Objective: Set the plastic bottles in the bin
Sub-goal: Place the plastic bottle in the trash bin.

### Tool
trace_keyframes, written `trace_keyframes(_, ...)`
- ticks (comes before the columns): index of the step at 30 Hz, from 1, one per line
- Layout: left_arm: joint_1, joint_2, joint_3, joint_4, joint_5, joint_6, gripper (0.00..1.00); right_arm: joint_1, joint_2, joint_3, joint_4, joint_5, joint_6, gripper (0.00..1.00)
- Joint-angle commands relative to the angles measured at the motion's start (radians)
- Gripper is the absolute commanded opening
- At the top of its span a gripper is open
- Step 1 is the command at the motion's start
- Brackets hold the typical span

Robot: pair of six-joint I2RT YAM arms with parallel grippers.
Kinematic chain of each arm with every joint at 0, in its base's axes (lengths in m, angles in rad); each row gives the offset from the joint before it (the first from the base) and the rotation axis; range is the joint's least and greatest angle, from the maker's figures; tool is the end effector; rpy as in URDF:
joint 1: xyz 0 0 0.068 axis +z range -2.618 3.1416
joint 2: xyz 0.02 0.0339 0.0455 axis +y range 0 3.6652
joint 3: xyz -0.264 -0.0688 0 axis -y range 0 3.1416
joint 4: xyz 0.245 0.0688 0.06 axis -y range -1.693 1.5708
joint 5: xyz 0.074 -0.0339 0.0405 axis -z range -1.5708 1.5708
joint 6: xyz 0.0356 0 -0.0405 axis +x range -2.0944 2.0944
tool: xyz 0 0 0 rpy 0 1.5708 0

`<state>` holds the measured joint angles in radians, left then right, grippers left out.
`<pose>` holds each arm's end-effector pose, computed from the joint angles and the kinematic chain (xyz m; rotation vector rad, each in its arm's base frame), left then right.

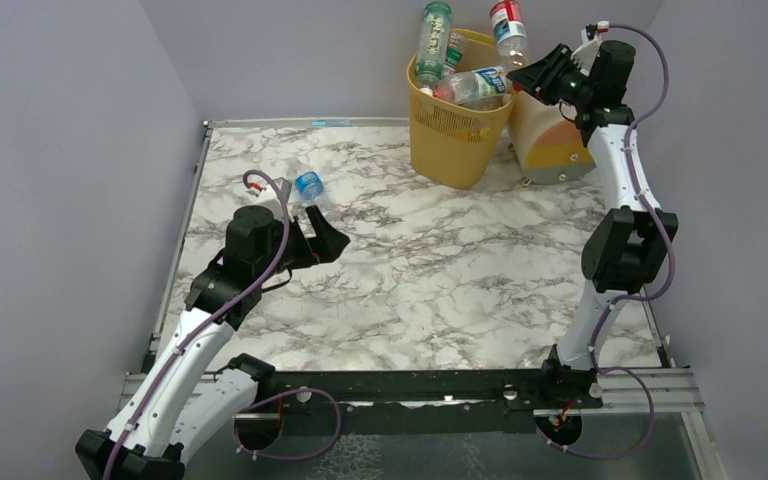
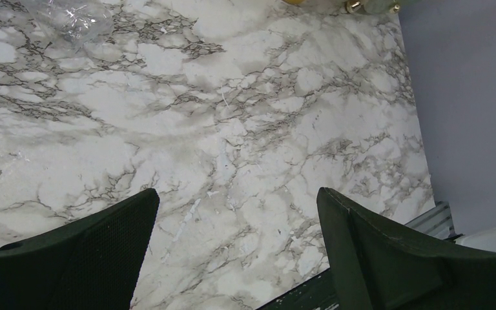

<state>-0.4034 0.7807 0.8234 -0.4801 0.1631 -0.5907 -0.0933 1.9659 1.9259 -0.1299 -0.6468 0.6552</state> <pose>0.1573 -0.0734 0.3235 -0.0873 2.0918 -0.7846 0.4697 -0.0224 0.3900 0.1783 1.7974 0.9660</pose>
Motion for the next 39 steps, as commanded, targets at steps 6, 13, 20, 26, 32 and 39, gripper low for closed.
trace_keyframes(6, -0.003, 0.024, 0.024, 0.024, -0.022, 0.004, 0.99, 0.011, 0.038, 0.149, -0.083, 0.096, -0.160, 0.29)
trace_keyframes(13, -0.003, 0.056, 0.041, 0.030, -0.014, 0.009, 0.99, 0.016, 0.172, 0.351, -0.162, 0.175, -0.326, 0.34)
trace_keyframes(20, -0.002, 0.111, 0.066, 0.039, 0.000, 0.019, 0.99, 0.038, 0.205, 0.363, -0.181, 0.266, -0.482, 0.37)
trace_keyframes(26, -0.002, 0.168, 0.090, 0.053, 0.013, 0.026, 0.99, 0.110, 0.226, 0.354, -0.166, 0.428, -0.648, 0.39)
trace_keyframes(32, -0.002, 0.199, 0.096, 0.076, 0.021, 0.022, 0.99, 0.183, 0.255, 0.331, -0.131, 0.632, -0.786, 0.39)
trace_keyframes(39, -0.003, 0.220, 0.094, 0.089, 0.027, 0.022, 0.99, 0.196, 0.232, 0.261, -0.080, 0.698, -0.810, 0.49)
